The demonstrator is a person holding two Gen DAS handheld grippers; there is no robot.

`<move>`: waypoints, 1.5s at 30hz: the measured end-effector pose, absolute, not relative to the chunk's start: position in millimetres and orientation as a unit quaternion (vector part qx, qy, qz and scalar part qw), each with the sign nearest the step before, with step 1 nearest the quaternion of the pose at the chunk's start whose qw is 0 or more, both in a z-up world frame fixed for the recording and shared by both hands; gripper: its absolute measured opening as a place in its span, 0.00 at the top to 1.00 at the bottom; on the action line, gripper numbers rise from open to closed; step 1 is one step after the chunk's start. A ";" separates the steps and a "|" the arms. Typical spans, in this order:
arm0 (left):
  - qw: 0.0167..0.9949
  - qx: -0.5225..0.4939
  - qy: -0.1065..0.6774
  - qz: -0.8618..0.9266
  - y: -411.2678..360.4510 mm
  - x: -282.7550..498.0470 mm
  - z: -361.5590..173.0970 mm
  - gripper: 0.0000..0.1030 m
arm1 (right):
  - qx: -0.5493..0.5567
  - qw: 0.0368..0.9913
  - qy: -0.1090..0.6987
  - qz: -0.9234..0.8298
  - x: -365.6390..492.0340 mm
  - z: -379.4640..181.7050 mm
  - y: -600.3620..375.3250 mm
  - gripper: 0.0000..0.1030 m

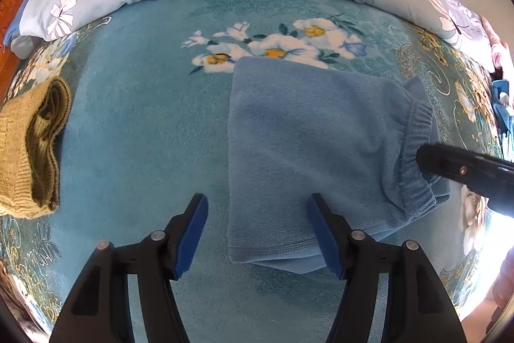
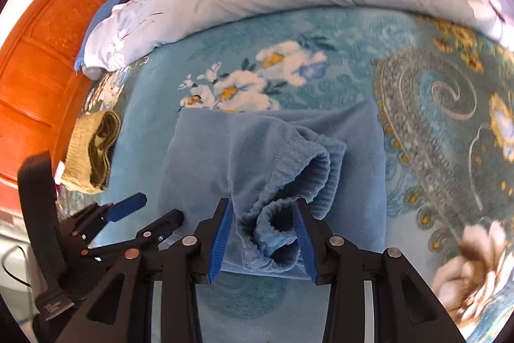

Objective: Fold clothes
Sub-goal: 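Release the left gripper while the right gripper grasps the ribbed cuffs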

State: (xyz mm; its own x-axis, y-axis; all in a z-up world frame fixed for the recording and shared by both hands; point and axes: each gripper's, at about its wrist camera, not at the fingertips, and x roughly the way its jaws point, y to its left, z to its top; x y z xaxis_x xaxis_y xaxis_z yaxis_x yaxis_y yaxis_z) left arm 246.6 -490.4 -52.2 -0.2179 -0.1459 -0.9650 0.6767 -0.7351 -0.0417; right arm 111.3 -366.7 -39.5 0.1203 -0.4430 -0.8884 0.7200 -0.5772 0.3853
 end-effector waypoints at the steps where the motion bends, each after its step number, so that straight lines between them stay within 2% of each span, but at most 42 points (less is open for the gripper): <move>1: 0.276 0.562 0.237 -0.743 -490.4 247.0 -53.0 0.36 | 0.609 0.441 0.111 -0.650 109.9 -41.9 -366.3 0.58; 12: 0.272 0.562 0.242 -0.743 -489.7 246.7 -55.4 0.36 | 0.650 0.425 0.089 -0.623 100.0 -66.4 -381.6 0.57; 14: 0.270 0.562 0.242 -0.743 -489.5 247.5 -54.9 0.36 | 0.650 0.425 0.091 -0.624 100.2 -68.3 -383.1 0.63; 17: 0.270 0.561 0.245 -0.743 -490.1 248.7 -54.8 0.36 | 0.644 0.424 0.084 -0.631 95.9 -64.0 -377.7 0.86; 18: 0.270 0.560 0.247 -0.743 -490.4 249.1 -55.2 0.36 | 0.642 0.426 0.080 -0.633 92.6 -61.2 -375.5 0.88; 26: 0.258 0.545 0.262 -0.753 -484.8 249.4 -47.0 0.34 | 0.589 0.474 0.111 -0.645 65.7 -17.7 -376.9 0.89; 31: 0.260 0.562 0.270 -0.738 -482.6 250.3 -61.1 0.34 | 0.600 0.466 0.119 -0.639 59.7 -35.9 -373.6 0.89; 37: 0.261 0.561 0.270 -0.738 -482.0 254.1 -65.1 0.34 | 0.612 0.457 0.117 -0.635 61.2 -59.1 -367.2 0.83; 41: 0.276 0.539 0.265 -0.750 -480.1 259.1 -52.5 0.34 | 0.604 0.451 0.117 -0.646 62.9 -52.9 -356.7 0.63; 45: 0.291 0.528 0.262 -0.754 -483.7 262.6 -47.4 0.34 | 0.617 0.443 0.094 -0.644 61.6 -57.2 -345.3 0.57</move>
State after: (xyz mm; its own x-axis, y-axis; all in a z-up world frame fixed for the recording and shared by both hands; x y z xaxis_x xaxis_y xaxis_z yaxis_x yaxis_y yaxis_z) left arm 262.6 -483.7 -47.4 -0.2733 -0.1623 -0.9481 0.7155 -0.6931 -0.0876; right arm 61.6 -345.3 -57.2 0.1535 -0.4539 -0.8778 0.6867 -0.5898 0.4250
